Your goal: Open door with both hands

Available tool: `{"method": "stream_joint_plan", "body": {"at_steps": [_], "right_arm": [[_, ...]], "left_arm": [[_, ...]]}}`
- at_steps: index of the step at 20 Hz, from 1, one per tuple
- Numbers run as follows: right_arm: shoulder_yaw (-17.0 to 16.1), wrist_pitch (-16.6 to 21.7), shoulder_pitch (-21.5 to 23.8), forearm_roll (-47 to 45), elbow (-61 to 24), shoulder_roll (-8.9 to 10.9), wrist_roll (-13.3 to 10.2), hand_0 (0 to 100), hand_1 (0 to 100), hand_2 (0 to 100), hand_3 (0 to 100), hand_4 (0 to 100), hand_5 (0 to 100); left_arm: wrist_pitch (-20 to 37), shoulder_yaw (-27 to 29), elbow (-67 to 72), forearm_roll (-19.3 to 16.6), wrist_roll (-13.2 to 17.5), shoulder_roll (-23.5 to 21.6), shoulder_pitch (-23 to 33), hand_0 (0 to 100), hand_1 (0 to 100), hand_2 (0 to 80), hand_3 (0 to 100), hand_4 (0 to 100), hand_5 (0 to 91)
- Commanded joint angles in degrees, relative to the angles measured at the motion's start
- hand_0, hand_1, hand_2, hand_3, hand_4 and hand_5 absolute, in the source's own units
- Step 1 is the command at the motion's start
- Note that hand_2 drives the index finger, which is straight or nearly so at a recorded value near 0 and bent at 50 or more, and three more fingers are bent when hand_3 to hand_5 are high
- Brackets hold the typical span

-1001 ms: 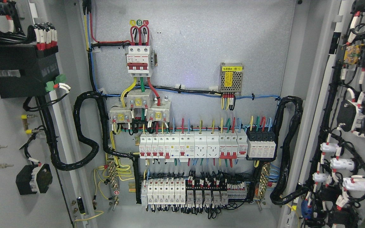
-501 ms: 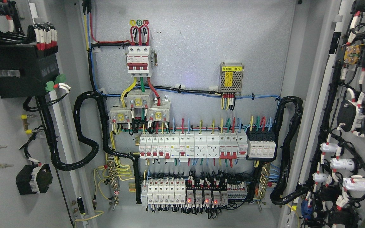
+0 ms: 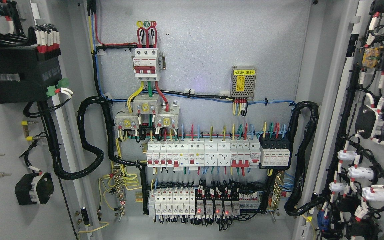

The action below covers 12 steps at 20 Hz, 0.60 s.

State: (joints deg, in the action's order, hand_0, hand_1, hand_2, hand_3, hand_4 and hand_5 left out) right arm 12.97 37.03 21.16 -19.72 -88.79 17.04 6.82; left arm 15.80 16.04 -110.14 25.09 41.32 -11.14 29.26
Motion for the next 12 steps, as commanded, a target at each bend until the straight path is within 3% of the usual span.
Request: {"method": "stream_joint_plan", "body": {"at_steps": [1, 3, 5, 7, 12], "right_arm": [[-0.84, 0.24, 0.46, -0.31, -2.08, 0.45, 0.47, 22, 0, 0, 0, 0, 0], [-0.84, 0.32, 0.55, -0.31, -2.53, 0.71, 0.47, 22, 0, 0, 0, 0, 0], [-0.49, 0.50, 1.16, -0.49, -3.49, 3.16, 0.47, 22, 0, 0, 0, 0, 0], [-0.40, 0.59, 1.69, -0.58, -4.55, 4.05, 0.39, 22, 0, 0, 0, 0, 0], [-0.84, 0.33, 1.78, -3.46, -4.81, 5.72, 0.39, 22, 0, 0, 0, 0, 0]], "left_arm": [[-0.50, 7.77, 2.56, 0.84, 1.05, 0.60, -0.43, 29, 0, 2.8, 3, 4, 0.0], [-2.17, 9.53, 3.52, 1.27, 1.13, 0.60, -1.13, 29, 0, 2.8, 3, 4, 0.0], [-3.75, 12.69, 4.49, 3.03, 1.22, 0.42, -2.01, 30, 0, 2.8, 3, 4, 0.0], [-5.77, 15.68, 6.42, 5.48, 1.40, -0.54, -3.67, 30, 0, 2.8, 3, 4, 0.0], [-7.89, 18.15, 13.10, 9.71, 3.07, -7.22, -9.04, 30, 0, 2.7, 3, 4, 0.0]]}}
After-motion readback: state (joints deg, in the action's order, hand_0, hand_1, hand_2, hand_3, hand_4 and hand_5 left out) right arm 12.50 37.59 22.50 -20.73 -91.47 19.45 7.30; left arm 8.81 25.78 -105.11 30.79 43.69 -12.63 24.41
